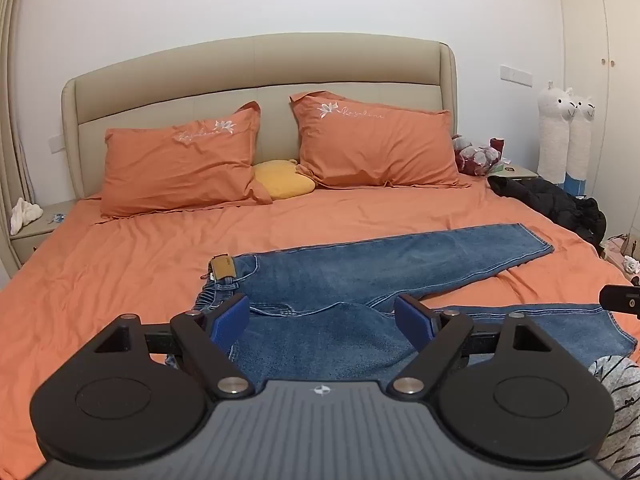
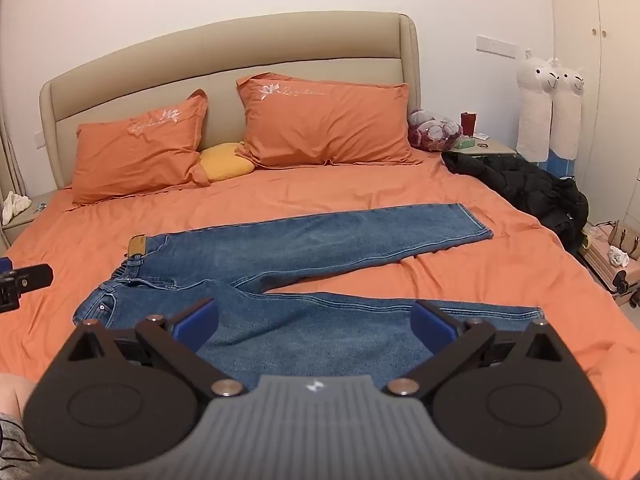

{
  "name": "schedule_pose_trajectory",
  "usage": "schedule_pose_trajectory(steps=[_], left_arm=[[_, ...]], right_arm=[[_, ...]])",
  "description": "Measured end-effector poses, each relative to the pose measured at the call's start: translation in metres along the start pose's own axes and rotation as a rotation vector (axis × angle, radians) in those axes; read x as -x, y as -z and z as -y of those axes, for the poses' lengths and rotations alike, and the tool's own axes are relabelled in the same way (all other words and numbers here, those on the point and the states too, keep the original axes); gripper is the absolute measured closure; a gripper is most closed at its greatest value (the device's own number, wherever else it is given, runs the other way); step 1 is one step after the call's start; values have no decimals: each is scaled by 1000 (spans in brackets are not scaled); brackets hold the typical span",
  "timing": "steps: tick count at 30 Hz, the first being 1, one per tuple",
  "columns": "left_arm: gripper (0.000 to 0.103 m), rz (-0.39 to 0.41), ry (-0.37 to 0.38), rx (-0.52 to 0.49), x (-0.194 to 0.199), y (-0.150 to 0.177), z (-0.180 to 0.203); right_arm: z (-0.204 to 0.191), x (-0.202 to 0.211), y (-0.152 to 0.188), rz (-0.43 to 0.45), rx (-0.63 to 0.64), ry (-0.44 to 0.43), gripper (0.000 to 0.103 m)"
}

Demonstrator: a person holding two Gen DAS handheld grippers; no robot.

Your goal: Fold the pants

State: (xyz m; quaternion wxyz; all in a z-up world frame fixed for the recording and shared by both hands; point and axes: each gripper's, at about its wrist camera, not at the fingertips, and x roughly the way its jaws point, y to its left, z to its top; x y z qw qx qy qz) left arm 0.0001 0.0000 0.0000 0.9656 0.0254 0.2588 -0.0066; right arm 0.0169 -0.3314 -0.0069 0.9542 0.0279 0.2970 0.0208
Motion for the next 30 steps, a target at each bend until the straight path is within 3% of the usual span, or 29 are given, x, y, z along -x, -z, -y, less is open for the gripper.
schedule_pose_trajectory(steps=[30], left_arm=[[6,-4,-5,-5,-1,2,-1]], right_arm=[[4,-1,2,-9,-32,1,5]])
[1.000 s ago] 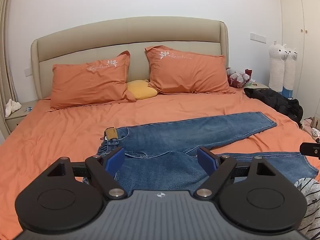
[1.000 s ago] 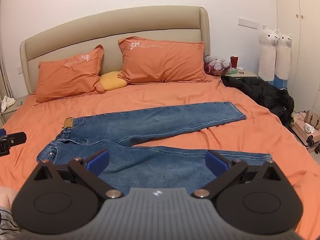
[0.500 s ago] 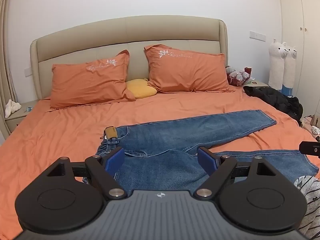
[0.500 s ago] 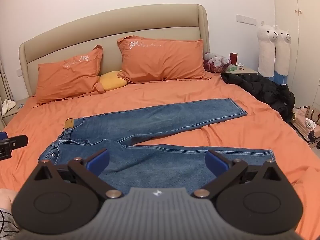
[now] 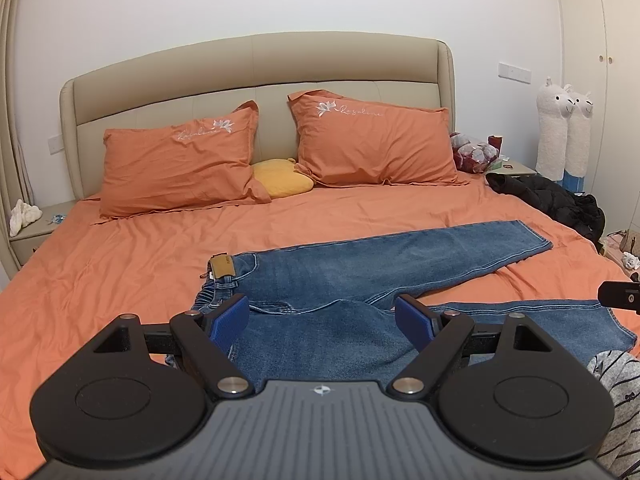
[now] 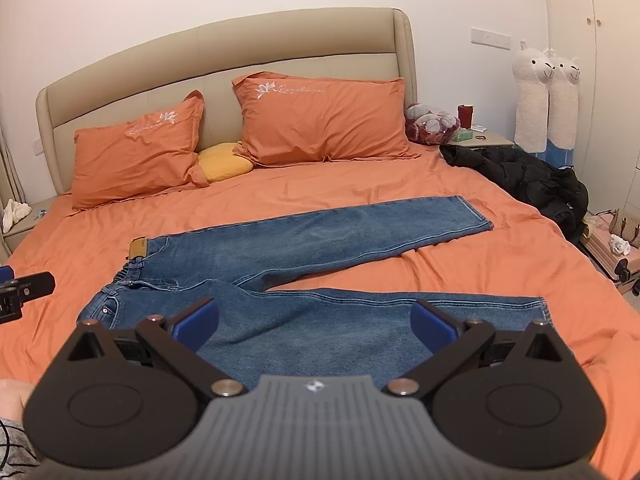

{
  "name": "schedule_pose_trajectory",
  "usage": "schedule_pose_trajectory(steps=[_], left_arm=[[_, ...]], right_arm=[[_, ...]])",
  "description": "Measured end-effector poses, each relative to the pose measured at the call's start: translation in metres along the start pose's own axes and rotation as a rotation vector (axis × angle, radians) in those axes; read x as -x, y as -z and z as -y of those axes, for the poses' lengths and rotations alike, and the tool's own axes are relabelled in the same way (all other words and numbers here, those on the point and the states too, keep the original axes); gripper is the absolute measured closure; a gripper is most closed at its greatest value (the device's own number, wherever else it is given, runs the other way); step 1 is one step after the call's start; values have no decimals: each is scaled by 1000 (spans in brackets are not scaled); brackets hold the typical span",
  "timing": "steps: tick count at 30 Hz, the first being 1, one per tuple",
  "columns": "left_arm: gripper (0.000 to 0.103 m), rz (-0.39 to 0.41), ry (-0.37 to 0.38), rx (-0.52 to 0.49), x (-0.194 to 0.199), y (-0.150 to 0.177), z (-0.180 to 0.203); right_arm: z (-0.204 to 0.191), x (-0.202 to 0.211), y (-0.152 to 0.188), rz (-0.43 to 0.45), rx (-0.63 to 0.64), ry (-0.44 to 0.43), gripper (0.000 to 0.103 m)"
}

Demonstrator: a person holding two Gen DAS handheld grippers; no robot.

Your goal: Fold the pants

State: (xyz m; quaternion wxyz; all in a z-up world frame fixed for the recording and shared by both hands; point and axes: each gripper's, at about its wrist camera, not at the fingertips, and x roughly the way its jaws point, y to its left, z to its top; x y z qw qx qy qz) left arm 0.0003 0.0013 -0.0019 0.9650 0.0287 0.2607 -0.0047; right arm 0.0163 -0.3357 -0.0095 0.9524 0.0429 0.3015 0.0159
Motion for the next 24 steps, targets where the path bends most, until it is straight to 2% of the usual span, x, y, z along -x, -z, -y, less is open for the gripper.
schedule_pose_trajectory(steps=[24], left_arm=[[6,-10,8,-9,-1,2,11]], right_arm=[[2,6,1,2,-21,40,5]])
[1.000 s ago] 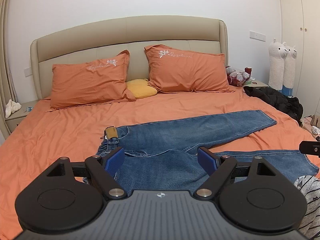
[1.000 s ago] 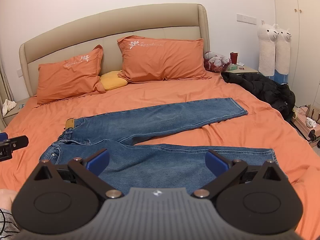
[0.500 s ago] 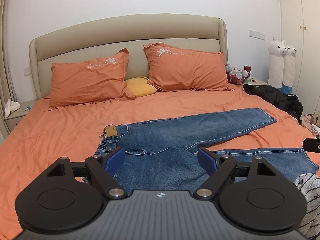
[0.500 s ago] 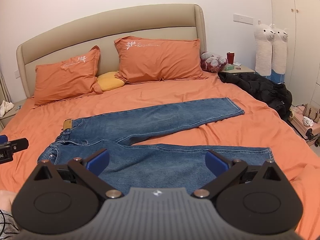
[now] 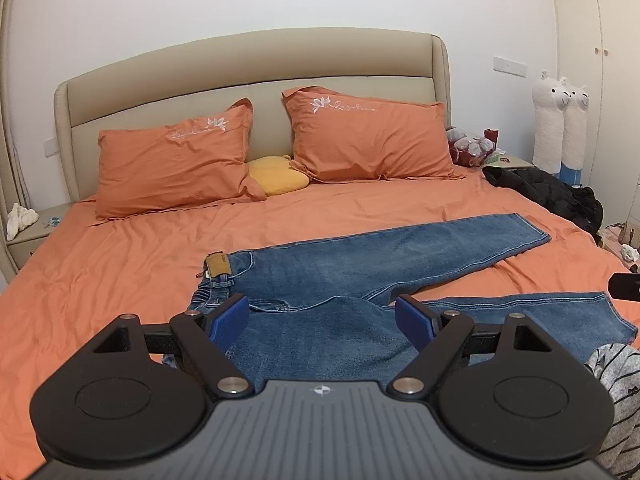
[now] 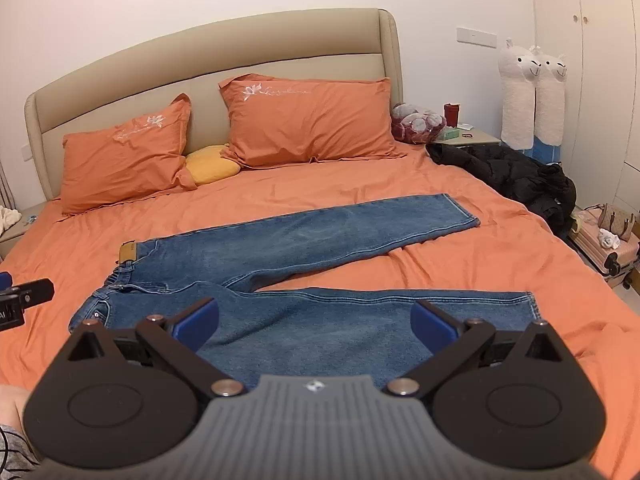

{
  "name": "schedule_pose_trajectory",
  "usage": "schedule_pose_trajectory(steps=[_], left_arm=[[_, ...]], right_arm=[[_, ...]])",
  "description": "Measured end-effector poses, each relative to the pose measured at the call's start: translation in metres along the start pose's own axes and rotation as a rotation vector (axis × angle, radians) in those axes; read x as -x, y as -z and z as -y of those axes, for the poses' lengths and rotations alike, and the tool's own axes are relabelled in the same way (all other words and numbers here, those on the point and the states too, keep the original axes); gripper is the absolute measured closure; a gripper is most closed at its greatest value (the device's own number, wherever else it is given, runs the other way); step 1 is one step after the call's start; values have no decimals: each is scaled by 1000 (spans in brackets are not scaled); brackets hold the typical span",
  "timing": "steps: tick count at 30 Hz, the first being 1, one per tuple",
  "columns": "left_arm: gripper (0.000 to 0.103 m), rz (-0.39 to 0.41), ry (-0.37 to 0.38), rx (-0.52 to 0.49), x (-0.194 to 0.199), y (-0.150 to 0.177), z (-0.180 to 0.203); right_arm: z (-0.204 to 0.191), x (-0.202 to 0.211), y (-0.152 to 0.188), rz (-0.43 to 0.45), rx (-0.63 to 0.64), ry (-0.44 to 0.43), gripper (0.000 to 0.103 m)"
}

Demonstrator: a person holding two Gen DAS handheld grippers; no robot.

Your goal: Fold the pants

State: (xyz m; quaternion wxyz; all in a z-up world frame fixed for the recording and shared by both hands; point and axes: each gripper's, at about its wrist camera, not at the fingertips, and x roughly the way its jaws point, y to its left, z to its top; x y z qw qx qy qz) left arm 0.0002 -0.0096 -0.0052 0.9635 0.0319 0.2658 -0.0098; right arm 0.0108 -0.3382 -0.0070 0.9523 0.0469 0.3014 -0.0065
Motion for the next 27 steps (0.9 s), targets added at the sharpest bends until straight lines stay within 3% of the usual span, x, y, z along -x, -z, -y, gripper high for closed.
schedule_pose_trajectory(steps=[27], left_arm=[[6,7,22,-12,4,3,1]], right_arm=[[1,-2,4,-25,-4,21,5]])
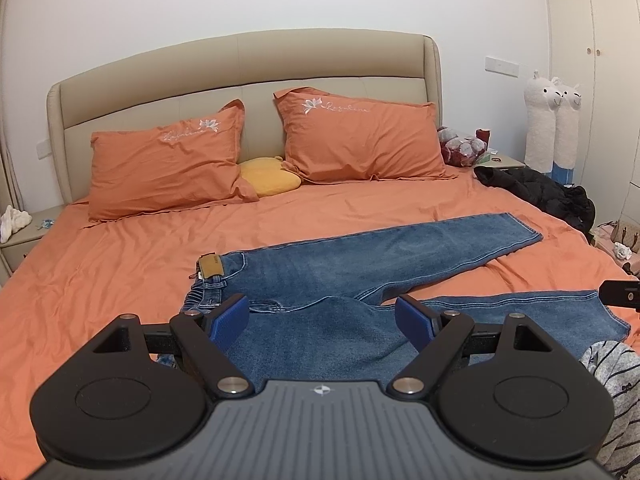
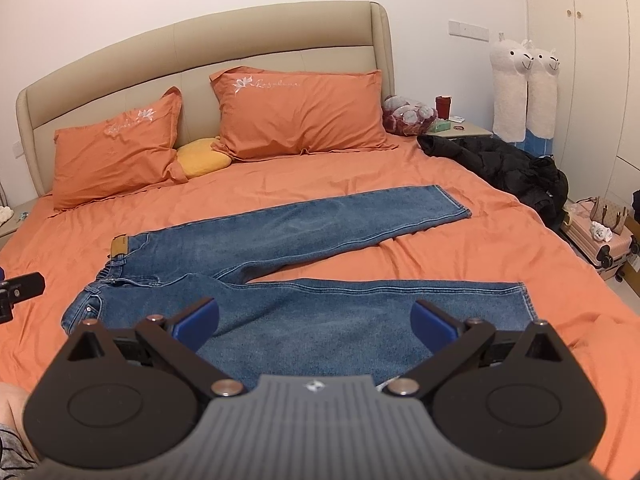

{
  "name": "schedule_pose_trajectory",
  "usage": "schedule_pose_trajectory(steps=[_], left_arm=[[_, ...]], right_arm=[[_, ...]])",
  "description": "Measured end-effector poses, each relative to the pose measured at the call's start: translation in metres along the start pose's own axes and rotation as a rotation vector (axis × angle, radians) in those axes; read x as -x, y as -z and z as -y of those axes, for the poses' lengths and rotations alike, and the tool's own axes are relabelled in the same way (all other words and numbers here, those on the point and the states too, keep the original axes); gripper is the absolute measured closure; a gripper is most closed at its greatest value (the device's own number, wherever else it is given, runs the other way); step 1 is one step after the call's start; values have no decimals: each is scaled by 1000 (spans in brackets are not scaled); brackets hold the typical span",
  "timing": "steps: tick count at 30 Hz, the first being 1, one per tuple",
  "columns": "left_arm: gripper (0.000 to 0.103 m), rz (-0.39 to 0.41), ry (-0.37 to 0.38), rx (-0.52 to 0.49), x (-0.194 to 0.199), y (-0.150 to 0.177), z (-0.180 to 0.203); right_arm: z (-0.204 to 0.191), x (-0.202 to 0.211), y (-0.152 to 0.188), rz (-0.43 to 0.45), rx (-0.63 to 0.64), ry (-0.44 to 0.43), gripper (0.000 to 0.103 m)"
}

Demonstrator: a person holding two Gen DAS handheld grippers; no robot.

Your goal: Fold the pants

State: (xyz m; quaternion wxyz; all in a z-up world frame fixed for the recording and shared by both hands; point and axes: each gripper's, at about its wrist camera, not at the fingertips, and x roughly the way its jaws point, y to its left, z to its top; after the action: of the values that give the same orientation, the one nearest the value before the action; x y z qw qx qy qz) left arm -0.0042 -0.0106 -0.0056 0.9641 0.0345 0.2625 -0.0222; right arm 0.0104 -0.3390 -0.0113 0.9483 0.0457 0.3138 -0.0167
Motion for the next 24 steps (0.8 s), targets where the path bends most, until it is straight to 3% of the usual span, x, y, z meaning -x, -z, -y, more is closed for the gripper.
schedule_pose_trajectory(steps=[17,24], left_arm=[[6,-19,-10,-17,-6,1,-2],[6,-47,-19,-97,-10,-4,-13]], right_arm=[[1,-4,0,-11,9,7,5],[18,-19,0,-49,32,80,5]])
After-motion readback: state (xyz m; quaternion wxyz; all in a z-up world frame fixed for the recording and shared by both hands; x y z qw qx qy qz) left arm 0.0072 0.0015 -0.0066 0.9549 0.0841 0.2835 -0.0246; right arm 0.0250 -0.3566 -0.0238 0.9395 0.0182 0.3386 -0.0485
